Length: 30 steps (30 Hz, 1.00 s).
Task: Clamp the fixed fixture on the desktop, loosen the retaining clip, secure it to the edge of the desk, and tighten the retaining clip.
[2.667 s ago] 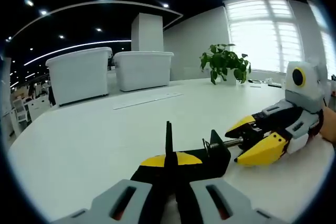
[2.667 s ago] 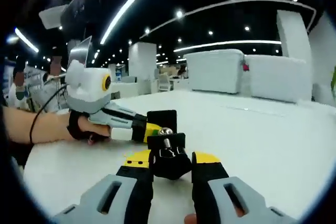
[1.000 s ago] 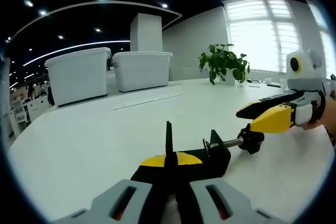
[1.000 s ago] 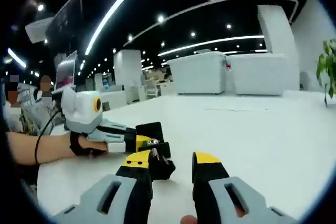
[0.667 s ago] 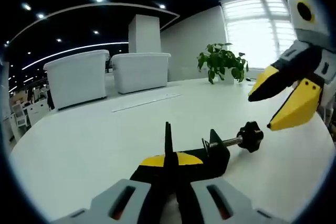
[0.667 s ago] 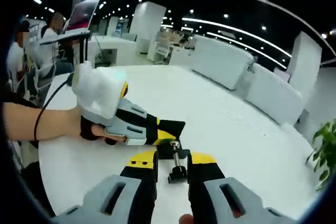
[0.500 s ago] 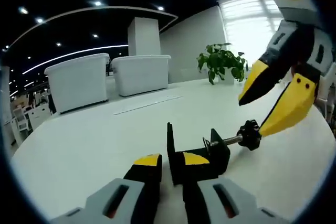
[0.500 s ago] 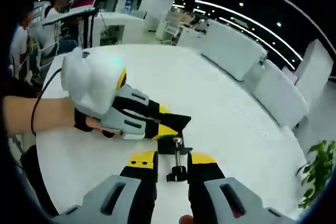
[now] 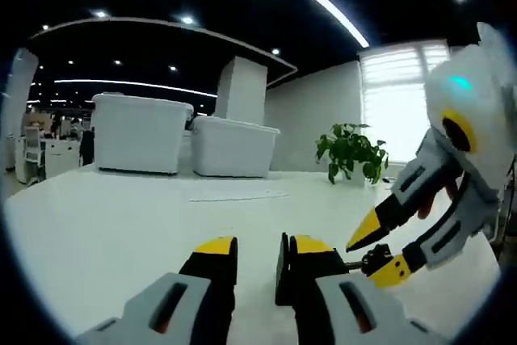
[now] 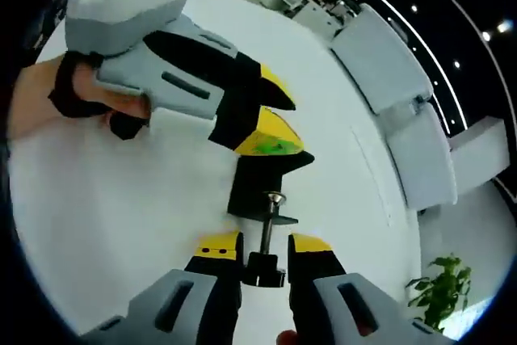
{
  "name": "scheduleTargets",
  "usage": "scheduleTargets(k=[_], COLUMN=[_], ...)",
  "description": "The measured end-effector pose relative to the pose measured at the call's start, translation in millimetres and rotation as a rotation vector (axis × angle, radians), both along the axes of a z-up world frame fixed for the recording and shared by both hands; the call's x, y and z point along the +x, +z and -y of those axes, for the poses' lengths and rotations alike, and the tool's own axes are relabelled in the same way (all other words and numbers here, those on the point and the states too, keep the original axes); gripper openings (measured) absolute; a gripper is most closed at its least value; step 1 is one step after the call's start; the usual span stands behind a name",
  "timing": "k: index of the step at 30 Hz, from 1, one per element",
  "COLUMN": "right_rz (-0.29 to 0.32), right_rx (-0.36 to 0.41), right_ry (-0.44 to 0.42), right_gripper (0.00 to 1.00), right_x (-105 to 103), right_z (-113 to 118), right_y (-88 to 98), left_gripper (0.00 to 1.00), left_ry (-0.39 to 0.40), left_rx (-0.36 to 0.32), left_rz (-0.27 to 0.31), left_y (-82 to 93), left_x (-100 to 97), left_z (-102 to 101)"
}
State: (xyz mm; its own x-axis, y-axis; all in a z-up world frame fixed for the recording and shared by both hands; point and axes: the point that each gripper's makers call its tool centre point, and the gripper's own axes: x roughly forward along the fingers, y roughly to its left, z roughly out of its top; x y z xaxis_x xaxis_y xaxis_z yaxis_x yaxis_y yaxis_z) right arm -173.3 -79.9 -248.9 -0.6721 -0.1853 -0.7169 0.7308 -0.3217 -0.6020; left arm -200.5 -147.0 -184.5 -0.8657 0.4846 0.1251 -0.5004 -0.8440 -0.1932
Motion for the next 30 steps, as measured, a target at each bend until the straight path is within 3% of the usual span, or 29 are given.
scheduleTargets(k=[1, 2, 5, 7, 9, 13, 16, 22, 24, 30], right_rz=[-0.022, -0.041, -0.086, -0.112, -0.188, -0.256, -0.339, -0.412, -0.463, -0.567], right_rx=[0.019, 0.035, 0.087, 0.108, 0.162, 0.2, 0.247, 0.261, 0.251, 0.23], right_ry=[0.0, -0.001, -0.006, -0.021, -0.017, -0.002, 0.025, 0.055, 0.072, 0.143], right_gripper=[0.2, 0.19, 0.17, 0.15, 0.12, 0.07, 0.06, 0.04, 0.04, 0.02], right_x=[4.0, 2.5, -0.8, 0.6, -2.6, -13.2, -16.7, -17.9, -20.2, -18.2], right_z=[-1.3, -1.0, -1.5, -1.6, -2.6, 0.2, -2.1, -5.2, -4.5, -2.9], right_y=[3.3, 3.7, 2.2, 1.1, 5.1, 0.1, 2.6, 4.7, 8.0, 11.5], left_gripper=[0.25, 0.23, 0.21, 0.21, 0.19, 0.18, 0.17, 0.15, 0.15, 0.14], left_ry=[0.011, 0.027, 0.087, 0.11, 0.128, 0.143, 0.145, 0.154, 0.154, 0.155], left_rx=[0.075, 0.106, 0.259, 0.317, 0.364, 0.4, 0.4, 0.412, 0.416, 0.374], left_rz=[-0.025, -0.027, -0.012, -0.009, 0.005, -0.003, -0.004, -0.009, -0.007, -0.012], left_y=[10.0, 12.3, 17.8, 19.1, 18.6, 20.5, 21.8, 22.4, 22.2, 22.3], left_x=[2.0, 1.0, -2.1, -0.4, -2.3, 1.2, 2.2, 2.2, 1.6, -3.6], left_z=[7.7, 18.2, 45.8, 56.2, 63.4, 68.2, 65.7, 68.3, 69.5, 64.9])
